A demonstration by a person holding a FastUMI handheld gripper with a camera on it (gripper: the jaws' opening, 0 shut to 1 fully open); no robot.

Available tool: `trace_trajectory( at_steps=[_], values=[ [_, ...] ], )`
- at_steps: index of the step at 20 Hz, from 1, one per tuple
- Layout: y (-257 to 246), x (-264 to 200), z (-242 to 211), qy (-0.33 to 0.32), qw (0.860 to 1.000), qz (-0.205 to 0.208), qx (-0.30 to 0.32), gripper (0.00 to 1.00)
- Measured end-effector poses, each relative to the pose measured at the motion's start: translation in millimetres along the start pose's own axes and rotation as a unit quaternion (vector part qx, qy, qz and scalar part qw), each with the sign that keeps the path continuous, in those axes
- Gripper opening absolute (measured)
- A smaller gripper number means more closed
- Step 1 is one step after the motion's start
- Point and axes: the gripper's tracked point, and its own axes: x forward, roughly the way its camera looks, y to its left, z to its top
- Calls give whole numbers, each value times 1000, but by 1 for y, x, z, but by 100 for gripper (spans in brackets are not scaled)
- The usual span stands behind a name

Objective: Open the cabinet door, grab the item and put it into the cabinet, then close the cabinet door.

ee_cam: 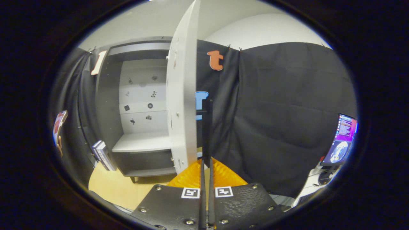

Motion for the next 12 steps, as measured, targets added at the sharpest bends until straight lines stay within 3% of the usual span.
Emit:
trace_trajectory(
  at_steps=[4, 12],
  values=[
    [14, -10, -8, 3, 1000, -6, 9, 4],
    [120, -7, -70, 54, 996, 72, -5, 4]
  ],
)
